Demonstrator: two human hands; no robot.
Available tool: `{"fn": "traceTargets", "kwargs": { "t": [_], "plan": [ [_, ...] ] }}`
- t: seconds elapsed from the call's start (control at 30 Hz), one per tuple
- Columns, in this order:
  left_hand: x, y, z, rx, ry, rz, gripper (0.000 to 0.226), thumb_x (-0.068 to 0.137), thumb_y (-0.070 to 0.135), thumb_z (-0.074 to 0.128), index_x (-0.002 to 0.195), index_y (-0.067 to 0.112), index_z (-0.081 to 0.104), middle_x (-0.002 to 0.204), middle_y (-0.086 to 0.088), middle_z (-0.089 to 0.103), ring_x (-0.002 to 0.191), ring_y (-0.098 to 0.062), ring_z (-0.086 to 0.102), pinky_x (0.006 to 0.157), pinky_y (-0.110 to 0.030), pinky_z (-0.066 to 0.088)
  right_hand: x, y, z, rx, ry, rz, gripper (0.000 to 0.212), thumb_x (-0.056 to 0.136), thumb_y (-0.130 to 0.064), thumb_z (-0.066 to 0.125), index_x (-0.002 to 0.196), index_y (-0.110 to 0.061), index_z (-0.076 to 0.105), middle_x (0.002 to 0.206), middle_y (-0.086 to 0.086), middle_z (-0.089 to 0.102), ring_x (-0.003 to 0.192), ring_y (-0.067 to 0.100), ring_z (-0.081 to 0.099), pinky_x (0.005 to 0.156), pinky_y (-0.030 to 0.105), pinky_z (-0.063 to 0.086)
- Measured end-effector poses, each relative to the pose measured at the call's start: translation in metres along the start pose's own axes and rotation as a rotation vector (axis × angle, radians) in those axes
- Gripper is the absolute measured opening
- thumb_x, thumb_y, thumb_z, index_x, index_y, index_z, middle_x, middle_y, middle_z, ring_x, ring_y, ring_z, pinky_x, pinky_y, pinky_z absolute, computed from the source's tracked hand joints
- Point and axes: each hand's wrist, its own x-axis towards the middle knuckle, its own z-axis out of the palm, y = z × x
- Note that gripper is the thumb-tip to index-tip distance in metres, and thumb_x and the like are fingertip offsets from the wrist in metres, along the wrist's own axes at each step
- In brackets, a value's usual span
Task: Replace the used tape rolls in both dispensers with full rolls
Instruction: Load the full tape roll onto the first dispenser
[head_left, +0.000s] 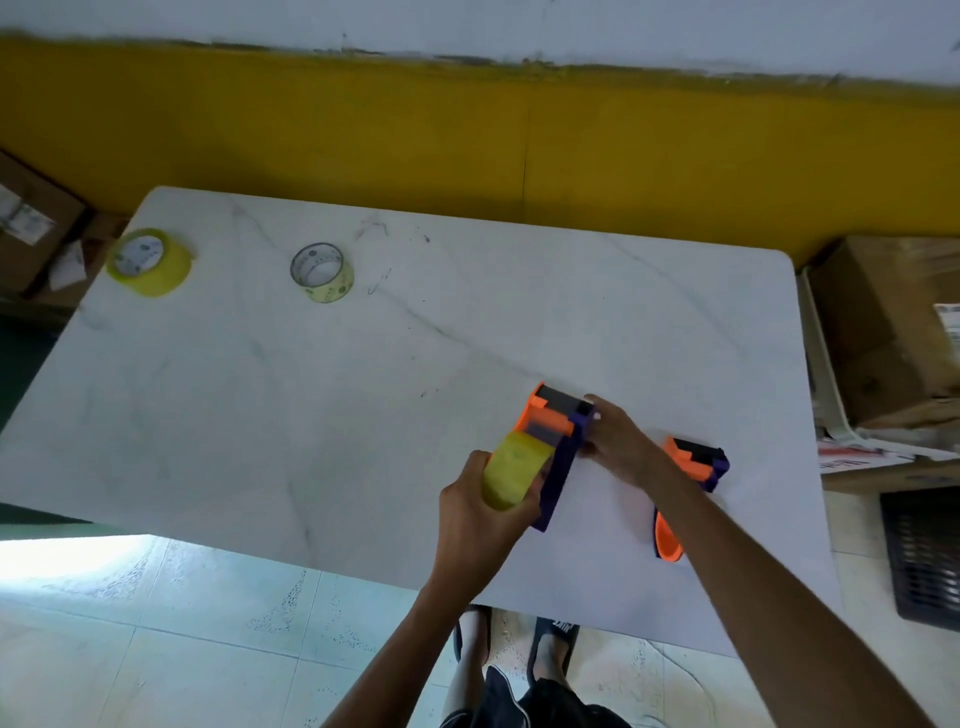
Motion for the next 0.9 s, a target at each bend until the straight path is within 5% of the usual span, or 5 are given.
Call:
{"fn": "traceTargets", "kwargs": {
  "t": [0.13, 0.33, 0.57, 0.83, 0.9],
  "plan": [
    [0.004, 0.013, 0.008, -0.044, 0.002, -0.054, 0.035, 0.075, 0.048, 0.077, 0.087, 0.024, 0.054, 0.074, 0.0, 0.067, 0.066, -0.018, 0.065, 0.054, -0.036, 0.055, -0.023, 0.015, 0.036, 0.352, 0.035, 0.044, 0.021, 0.093, -0.011, 0.047, 0.087, -0.011, 0.067, 0.071, 0.0, 0.075, 0.067, 0.016, 0.067, 0.066, 0.03, 0.052],
    [0.01, 0.018, 0.027, -0.009, -0.007, -0.151, 0.031, 0.079, 0.042, 0.073, 0.088, 0.021, 0.053, 0.071, 0.007, 0.059, 0.057, -0.005, 0.055, 0.044, -0.012, 0.039, -0.042, 0.042, 0.044, 0.871, -0.036, 0.217, 0.085, 0.09, -0.07, 0.014, 0.125, -0.006, 0.06, 0.114, 0.016, 0.072, 0.102, 0.029, 0.071, 0.076, 0.038, 0.061],
    [0.013, 0.012, 0.051, 0.196, -0.029, -0.216, 0.039, 0.078, 0.05, 0.066, 0.094, 0.02, 0.047, 0.078, 0.003, 0.06, 0.07, -0.018, 0.062, 0.062, -0.033, 0.055, -0.049, 0.053, 0.033, 0.505, -0.046, 0.502, 0.097, 0.074, -0.088, 0.019, 0.127, -0.019, 0.063, 0.125, 0.011, 0.068, 0.116, 0.033, 0.064, 0.085, 0.05, 0.055],
    [0.008, 0.009, 0.061, 0.245, -0.016, -0.221, 0.038, 0.077, 0.05, 0.061, 0.095, 0.02, 0.047, 0.078, 0.0, 0.063, 0.073, -0.022, 0.064, 0.069, -0.04, 0.058, -0.032, 0.014, 0.031, -0.24, 0.084, 0.801, 0.103, 0.038, -0.105, 0.025, 0.053, -0.006, 0.05, 0.046, 0.013, 0.051, 0.039, 0.025, 0.053, 0.048, 0.025, 0.045],
    [0.007, 0.003, 0.06, 0.283, -0.038, -0.21, 0.038, 0.079, 0.049, 0.061, 0.098, 0.02, 0.046, 0.082, -0.001, 0.064, 0.075, -0.022, 0.063, 0.067, -0.036, 0.054, -0.028, 0.013, 0.034, -0.329, 0.116, 0.825, 0.097, 0.062, -0.096, 0.027, 0.064, -0.004, 0.059, 0.055, 0.017, 0.055, 0.047, 0.029, 0.055, 0.051, 0.031, 0.048]
  ]
}}
